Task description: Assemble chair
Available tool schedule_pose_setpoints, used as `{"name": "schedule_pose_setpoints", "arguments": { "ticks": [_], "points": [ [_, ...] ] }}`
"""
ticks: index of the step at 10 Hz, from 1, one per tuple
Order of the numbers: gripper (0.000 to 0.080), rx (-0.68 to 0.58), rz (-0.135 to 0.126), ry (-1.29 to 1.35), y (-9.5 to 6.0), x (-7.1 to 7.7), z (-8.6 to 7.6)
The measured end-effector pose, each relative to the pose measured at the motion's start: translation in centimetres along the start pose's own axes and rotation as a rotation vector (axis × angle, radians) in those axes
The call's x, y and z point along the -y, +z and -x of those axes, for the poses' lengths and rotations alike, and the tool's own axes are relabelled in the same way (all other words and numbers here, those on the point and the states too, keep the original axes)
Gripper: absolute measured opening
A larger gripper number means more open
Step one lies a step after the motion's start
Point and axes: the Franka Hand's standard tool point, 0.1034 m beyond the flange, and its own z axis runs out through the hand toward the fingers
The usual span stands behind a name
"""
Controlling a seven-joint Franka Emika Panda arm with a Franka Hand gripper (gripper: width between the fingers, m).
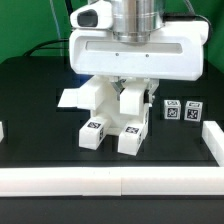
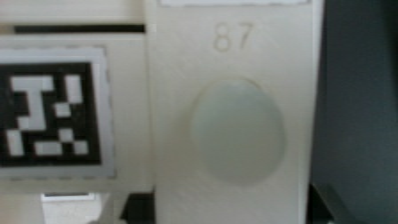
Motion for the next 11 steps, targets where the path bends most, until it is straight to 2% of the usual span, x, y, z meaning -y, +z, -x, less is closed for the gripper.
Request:
{"name": "schedule_pose_setpoints", "arguments": {
  "ticks": [5,6,7,8,9,11],
  "points": [
    [0.0288,-0.027,-0.002,-0.016,0.01,0.0,-0.58],
    [0.0384,-0.027,-0.001,-0.016,0.05,-0.02,-0.57],
    [0.0521,-0.026,-0.001,-0.016,0.06,-0.02,-0.56],
    [0.0609,-0.026,-0.001,-0.016,0.06,-0.01,-0.55],
    [0.0641,-0.026,-0.001,-0.016,0.06,-0.01,-0.55],
    [0.0647,-0.026,-0.001,-0.016,0.02,0.0,-0.59]
  ]
}}
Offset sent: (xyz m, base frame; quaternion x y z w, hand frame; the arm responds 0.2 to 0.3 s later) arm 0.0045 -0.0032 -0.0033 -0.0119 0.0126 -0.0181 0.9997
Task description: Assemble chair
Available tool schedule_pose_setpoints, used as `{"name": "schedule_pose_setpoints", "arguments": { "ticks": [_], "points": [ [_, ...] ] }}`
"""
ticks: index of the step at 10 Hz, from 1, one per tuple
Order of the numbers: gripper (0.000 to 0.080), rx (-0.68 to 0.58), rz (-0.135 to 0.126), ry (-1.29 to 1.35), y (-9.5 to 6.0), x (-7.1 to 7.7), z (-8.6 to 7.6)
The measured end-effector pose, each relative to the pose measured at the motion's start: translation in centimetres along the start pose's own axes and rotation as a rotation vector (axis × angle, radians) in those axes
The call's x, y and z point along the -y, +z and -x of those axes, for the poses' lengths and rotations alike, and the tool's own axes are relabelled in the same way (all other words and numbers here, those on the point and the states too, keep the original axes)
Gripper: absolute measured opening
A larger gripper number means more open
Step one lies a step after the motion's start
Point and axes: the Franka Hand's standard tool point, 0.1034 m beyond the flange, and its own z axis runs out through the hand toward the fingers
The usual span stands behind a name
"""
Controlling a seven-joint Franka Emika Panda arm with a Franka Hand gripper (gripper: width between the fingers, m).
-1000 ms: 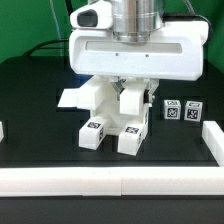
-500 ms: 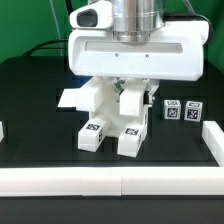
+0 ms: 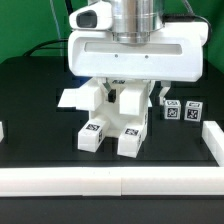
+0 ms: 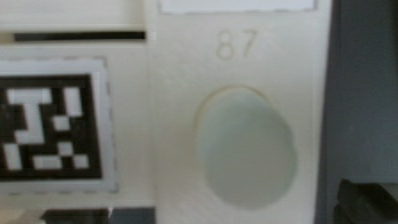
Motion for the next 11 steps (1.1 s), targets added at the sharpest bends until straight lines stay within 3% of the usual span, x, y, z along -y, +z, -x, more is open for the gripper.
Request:
{"name": "schedule_pose_setpoints", "arguments": {
  "ticks": [4,7,11],
  "points": [
    [0.0649,-0.001,-0.004,0.003,-0.8,0.0,-0.3],
    [0.0649,0.01,-0.035,0.014,-4.8,0.8,0.3],
    [0.0649,0.024,-0.05,0.058,-5.9,1.9,3.7]
  ]
}}
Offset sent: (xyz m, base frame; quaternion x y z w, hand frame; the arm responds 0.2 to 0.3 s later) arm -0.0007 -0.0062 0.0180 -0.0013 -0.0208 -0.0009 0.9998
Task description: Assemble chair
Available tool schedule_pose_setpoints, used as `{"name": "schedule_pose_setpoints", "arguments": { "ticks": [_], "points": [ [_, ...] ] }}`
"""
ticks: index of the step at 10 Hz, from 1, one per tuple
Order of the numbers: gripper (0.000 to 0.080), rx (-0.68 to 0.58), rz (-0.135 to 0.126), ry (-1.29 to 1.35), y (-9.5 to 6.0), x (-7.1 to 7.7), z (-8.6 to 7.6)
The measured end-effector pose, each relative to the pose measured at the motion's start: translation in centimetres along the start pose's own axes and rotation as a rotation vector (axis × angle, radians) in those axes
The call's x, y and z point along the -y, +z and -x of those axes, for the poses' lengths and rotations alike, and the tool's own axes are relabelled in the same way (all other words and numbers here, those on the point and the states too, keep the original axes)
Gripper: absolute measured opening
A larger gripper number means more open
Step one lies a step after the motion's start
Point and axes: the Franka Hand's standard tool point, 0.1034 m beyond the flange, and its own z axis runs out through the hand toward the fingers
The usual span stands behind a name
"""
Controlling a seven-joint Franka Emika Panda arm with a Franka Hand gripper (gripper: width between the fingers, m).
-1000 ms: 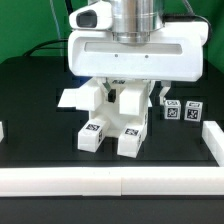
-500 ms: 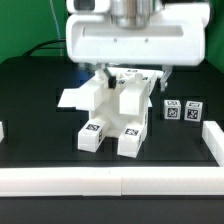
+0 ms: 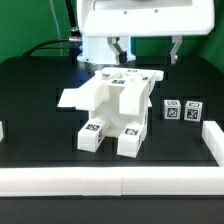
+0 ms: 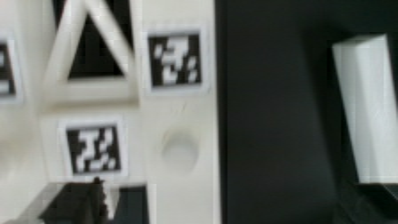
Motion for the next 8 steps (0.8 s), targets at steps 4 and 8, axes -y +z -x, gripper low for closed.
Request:
{"name": "schedule_pose_setpoints", "arguments": {
  "ticks": [4,8],
  "points": [
    [0.0649,0.002,0.002,-0.007,0.2,-0.1,-0.1],
    [0.0649,-0.01,0.004,0.089,2.1,1.3,7.5]
  ]
}}
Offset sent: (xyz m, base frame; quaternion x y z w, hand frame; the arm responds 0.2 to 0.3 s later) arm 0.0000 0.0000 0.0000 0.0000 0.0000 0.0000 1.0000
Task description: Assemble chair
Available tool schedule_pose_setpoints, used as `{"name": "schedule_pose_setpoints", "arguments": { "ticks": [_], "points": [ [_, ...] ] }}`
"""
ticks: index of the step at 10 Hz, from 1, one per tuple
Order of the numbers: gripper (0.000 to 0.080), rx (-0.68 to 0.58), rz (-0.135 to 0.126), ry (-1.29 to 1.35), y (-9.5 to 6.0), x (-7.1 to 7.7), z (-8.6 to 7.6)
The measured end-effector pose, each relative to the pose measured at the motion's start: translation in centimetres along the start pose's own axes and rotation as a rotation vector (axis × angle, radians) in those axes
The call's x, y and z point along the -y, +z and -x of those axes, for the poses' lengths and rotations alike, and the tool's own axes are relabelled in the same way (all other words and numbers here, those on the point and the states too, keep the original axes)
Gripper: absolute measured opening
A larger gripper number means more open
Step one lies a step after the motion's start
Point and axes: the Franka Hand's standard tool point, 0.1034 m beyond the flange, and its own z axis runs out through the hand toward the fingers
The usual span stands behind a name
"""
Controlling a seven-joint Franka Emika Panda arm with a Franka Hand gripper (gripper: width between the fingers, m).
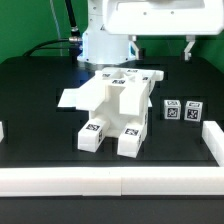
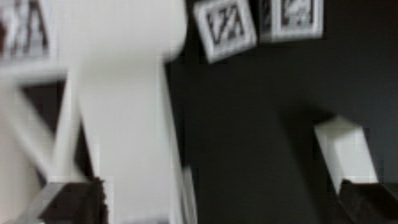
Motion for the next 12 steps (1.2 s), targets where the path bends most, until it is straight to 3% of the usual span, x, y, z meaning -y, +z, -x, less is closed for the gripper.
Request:
{"name": "schedule_pose_setpoints", "arguments": {
  "ticks": [1,2,6,8,12],
  "points": [
    [0.0649,0.021,0.005,-0.007,0.7,-0.2,1.7],
    [0.0649,0.026,0.009,-0.008,1.0,-0.1,2.2],
    [0.0649,0.026,0.011,-0.001,1.1,-0.1,2.3],
    [0.0649,0.027,0.022,0.005,2.3,-0.4,5.0],
    [0.0649,0.015,0.044,-0.025,4.6,-1.1,7.9]
  ]
}}
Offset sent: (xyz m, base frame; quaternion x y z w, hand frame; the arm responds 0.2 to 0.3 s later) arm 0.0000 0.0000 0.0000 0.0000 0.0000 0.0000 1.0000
